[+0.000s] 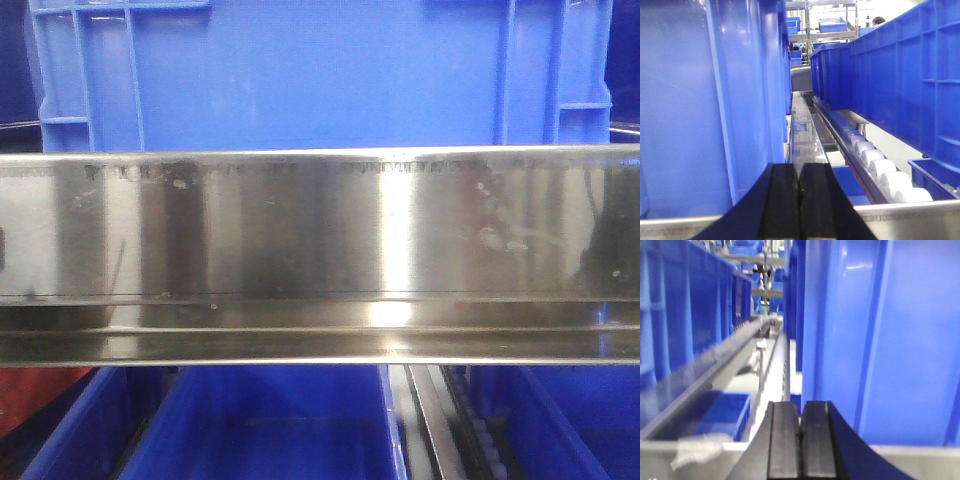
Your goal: Place valve from conveyor to right shelf box
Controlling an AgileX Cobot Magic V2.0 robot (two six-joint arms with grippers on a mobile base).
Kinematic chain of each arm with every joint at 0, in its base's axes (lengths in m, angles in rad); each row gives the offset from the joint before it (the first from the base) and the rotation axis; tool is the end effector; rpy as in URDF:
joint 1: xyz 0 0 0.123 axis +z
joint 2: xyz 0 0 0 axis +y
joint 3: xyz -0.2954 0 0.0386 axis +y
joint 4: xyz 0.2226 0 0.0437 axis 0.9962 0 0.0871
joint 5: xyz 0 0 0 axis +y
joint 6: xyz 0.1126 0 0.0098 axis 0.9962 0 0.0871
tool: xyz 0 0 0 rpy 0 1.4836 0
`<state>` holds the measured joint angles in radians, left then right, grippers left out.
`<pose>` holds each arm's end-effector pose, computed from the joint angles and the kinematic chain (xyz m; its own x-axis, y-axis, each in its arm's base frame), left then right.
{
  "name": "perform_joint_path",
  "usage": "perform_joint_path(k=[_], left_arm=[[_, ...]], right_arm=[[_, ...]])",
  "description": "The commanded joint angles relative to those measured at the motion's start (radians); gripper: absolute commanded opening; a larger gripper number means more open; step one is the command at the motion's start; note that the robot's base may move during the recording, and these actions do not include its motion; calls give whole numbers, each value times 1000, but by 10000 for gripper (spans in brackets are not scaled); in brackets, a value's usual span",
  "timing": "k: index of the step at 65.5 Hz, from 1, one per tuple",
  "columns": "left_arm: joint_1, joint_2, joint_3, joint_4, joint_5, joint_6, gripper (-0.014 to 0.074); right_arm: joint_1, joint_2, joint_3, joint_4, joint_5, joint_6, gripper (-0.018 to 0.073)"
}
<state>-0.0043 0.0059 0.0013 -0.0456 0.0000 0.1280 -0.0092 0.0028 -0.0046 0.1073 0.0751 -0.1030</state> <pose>0.0404 -0.0002 0.2144 0.0800 0.0820 -0.9934 -0.0023 0.9966 0.0820 0.0402 0.0005 0.2081 0.0143 0.0039 -0.9999 0.0011 1.0000 0.0039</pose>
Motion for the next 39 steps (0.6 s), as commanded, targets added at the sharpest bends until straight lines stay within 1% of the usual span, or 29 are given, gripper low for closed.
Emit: perform_joint_path(k=[1,3,39], left_arm=[[3,-6,-1,-6,-17,-8,-111],[3,-6,-1,-6,-17,-8,-111],[3,-6,-1,-6,-17,-8,-111]], right_arm=[[-7,-3,5,3,-75,6,-158],[-7,-3,5,3,-59,6,-158],[-7,-3,5,3,-59,6,-158]])
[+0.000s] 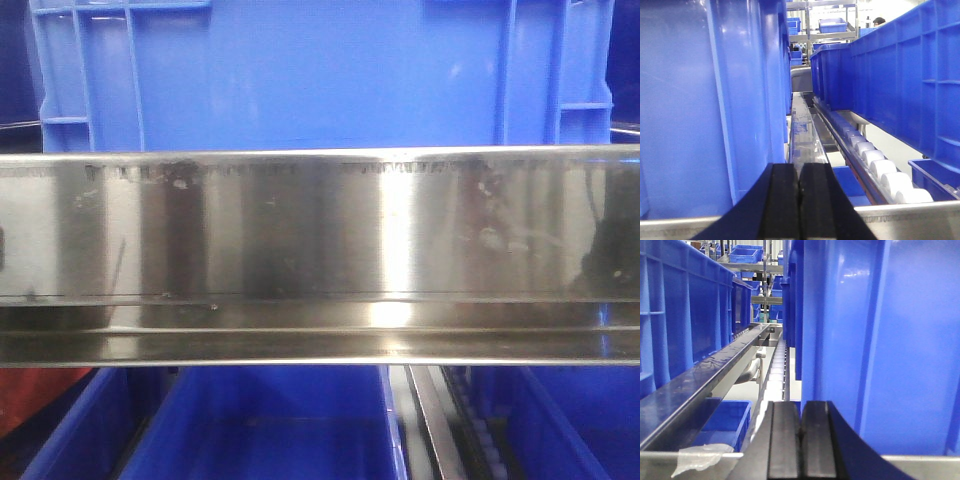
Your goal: Place valve from conveyor to right shelf box
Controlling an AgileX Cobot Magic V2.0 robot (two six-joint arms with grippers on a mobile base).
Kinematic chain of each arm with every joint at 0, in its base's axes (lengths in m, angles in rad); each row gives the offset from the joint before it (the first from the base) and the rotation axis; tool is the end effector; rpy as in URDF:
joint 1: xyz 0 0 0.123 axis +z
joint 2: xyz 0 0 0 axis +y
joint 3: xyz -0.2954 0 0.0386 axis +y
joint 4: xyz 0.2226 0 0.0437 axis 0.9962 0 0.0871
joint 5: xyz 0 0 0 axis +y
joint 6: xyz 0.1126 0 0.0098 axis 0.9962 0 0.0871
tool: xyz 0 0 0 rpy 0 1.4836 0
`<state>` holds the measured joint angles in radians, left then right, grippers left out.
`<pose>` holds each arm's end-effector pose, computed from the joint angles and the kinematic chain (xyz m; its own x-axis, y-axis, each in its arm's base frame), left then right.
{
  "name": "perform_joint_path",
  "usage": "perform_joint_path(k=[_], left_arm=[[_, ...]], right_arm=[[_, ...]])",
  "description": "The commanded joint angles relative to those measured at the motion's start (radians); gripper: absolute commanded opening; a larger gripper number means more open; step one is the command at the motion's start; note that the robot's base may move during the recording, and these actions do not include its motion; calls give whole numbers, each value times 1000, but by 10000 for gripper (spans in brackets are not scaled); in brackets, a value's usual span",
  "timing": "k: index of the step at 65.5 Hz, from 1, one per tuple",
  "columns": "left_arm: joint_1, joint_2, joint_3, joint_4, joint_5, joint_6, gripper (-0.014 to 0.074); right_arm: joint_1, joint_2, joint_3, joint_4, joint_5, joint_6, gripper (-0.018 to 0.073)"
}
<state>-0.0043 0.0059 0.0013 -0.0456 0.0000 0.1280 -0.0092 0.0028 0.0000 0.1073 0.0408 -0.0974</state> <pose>0.0404 -0.0002 0.2144 0.0800 0.0820 -0.9934 -0.0023 0.9966 0.0820 0.0404 0.0001 0.2104 0.0439 0.0094 -0.9990 0.0044 0.9999 0.0096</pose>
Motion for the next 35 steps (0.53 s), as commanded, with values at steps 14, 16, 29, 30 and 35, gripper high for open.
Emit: perform_joint_path(k=[14,16,29,30,35], left_arm=[[3,-6,-1,-6,-17,-8,-111],[3,-6,-1,-6,-17,-8,-111],[3,-6,-1,-6,-17,-8,-111],[3,-6,-1,-6,-17,-8,-111],[3,-6,-1,-6,-17,-8,-111]], right_arm=[[-7,-3,0,3,-25,1,-158],[-7,-3,0,3,-25,1,-158],[-7,-3,0,3,-25,1,-158],[-7,-3,0,3,-25,1,-158],[-7,-3,0,3,-25,1,-158]])
